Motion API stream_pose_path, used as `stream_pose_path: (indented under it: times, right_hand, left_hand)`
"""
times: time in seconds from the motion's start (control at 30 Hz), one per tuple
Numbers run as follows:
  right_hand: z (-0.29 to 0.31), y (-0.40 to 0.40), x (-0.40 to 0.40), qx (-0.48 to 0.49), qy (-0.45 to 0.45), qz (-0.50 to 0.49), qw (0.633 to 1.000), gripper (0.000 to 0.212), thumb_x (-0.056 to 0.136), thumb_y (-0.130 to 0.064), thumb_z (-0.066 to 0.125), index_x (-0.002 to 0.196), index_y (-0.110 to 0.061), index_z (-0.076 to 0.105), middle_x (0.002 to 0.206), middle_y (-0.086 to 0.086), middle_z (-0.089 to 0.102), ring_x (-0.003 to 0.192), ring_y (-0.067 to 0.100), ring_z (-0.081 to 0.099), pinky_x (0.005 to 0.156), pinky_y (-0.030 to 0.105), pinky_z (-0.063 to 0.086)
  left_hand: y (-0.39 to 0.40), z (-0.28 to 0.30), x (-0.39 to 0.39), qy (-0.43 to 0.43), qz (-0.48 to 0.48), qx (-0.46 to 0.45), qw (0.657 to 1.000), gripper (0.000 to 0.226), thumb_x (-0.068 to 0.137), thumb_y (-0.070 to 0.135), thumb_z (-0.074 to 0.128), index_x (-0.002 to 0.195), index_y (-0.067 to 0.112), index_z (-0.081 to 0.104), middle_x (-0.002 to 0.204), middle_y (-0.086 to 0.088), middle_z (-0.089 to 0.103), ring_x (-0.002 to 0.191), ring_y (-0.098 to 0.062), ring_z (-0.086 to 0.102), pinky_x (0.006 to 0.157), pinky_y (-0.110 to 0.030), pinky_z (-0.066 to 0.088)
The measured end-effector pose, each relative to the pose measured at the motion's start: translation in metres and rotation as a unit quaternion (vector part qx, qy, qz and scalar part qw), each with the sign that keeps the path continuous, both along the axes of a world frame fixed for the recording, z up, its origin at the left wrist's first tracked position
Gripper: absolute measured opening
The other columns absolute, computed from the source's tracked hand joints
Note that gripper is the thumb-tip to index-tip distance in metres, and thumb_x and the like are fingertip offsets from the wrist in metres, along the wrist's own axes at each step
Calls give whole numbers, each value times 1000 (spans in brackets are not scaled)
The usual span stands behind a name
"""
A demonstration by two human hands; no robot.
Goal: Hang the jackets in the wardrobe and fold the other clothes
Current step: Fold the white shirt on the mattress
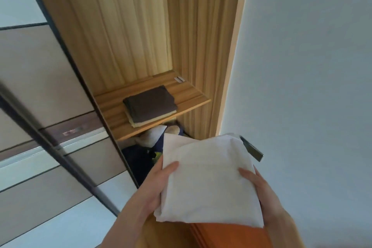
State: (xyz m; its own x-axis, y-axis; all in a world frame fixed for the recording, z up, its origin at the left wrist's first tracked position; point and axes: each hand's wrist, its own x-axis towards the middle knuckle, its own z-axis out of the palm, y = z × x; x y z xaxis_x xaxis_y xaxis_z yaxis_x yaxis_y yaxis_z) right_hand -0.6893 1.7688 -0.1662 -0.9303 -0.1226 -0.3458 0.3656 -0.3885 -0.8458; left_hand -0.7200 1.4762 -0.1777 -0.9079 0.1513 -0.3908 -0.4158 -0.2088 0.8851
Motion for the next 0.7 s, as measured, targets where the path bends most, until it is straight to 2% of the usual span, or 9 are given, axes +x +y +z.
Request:
stream_pose_path:
  times: [0.07,0.17,0.23,0.33,0.43,0.53,0.7]
  right_hand:
    - [3,-17,-27,9,-2,17,1000,47,77,-36,81,123,-42,72,127,10,74,112,34,73,85,52,61]
    - [4,-43,-67,36,3,19,999,48,81,-35,83,126,-46,69,125,6,75,112,33,74,87,53,60]
    - [7,-61,-92,42,5,42,998,50,82,-35,82,128,-47,67,124,6,76,111,32,74,86,52,60]
    - [11,-89,-130,54,-2,73,996,59,72,-42,84,128,-47,65,121,7,76,106,33,76,85,53,61]
    - [10,-113,-166,69,0,86,994,58,72,-43,88,125,-49,65,120,7,76,103,33,76,83,54,62]
    - [9,-126,-197,75,3,89,993,48,80,-36,88,123,-45,69,118,5,77,101,32,77,77,50,63]
    - [16,-141,-251,72,24,102,992,59,72,-38,93,126,-42,70,122,6,76,103,33,76,76,47,63]
  left_hand:
    - [-17,1,-12,8,27,-8,1000,47,93,37,76,135,44,57,117,-6,76,104,-30,76,80,-47,64]
    - [-43,2,-32,17,52,-9,998,45,95,33,73,136,43,56,114,-4,76,100,-28,77,75,-41,64]
    - [-61,4,-47,24,70,-11,997,44,96,32,73,133,50,56,115,-3,76,101,-27,77,76,-42,64]
    - [-91,3,-73,31,90,-11,995,44,97,30,70,121,65,57,111,4,76,98,-23,77,74,-40,64]
    - [-117,1,-100,40,106,-6,994,45,99,30,68,115,70,56,108,10,75,95,-19,77,70,-36,64]
    - [-131,4,-127,48,126,3,991,44,102,28,65,120,67,57,112,10,76,98,-20,77,72,-37,64]
    - [-145,11,-174,68,157,-24,985,41,104,29,60,122,66,58,115,13,75,104,-19,75,88,-48,63]
